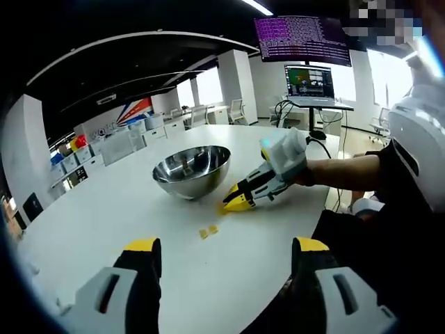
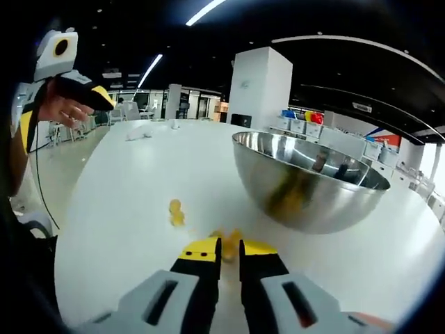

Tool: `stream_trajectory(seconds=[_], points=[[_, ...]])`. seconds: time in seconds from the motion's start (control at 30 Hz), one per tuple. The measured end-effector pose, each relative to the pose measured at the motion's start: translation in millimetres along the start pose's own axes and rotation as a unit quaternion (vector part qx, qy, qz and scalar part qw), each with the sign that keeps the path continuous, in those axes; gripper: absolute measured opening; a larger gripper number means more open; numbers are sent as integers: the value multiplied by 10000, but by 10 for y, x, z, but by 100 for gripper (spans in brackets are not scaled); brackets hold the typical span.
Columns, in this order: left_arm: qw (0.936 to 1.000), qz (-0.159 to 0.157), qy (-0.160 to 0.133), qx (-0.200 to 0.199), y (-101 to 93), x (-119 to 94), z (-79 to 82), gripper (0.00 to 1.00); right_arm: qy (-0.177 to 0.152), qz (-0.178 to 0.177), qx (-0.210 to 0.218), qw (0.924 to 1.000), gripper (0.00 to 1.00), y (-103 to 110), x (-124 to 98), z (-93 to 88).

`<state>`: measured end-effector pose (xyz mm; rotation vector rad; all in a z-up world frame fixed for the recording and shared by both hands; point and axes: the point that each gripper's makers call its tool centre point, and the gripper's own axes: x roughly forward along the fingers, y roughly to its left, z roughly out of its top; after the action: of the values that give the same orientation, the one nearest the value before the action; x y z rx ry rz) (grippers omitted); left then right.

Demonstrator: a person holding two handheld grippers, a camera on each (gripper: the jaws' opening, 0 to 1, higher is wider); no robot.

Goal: Pick up the QQ candy scattered on the table and place it into the stainless steel bowl on the table

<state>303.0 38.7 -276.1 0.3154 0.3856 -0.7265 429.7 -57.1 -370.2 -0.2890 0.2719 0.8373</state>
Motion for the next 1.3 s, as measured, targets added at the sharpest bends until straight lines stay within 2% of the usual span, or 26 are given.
stream_trajectory(seconds=[0.33, 0.6, 1.17, 1.3], points=[[10000, -7, 24, 6, -11, 6, -14, 76, -36, 49, 202, 9998, 5, 48, -16, -21], [10000, -19, 19, 2, -17, 3, -18, 76, -42, -22, 27, 10000, 3, 44, -32, -4], [10000, -23, 3, -1, -12, 25, -16, 76, -474, -80, -35, 9988, 3, 29, -353, 454], [10000, -47, 38, 0, -20, 54, -42, 76, -460, -35, -62, 9989, 3, 48, -370, 487]])
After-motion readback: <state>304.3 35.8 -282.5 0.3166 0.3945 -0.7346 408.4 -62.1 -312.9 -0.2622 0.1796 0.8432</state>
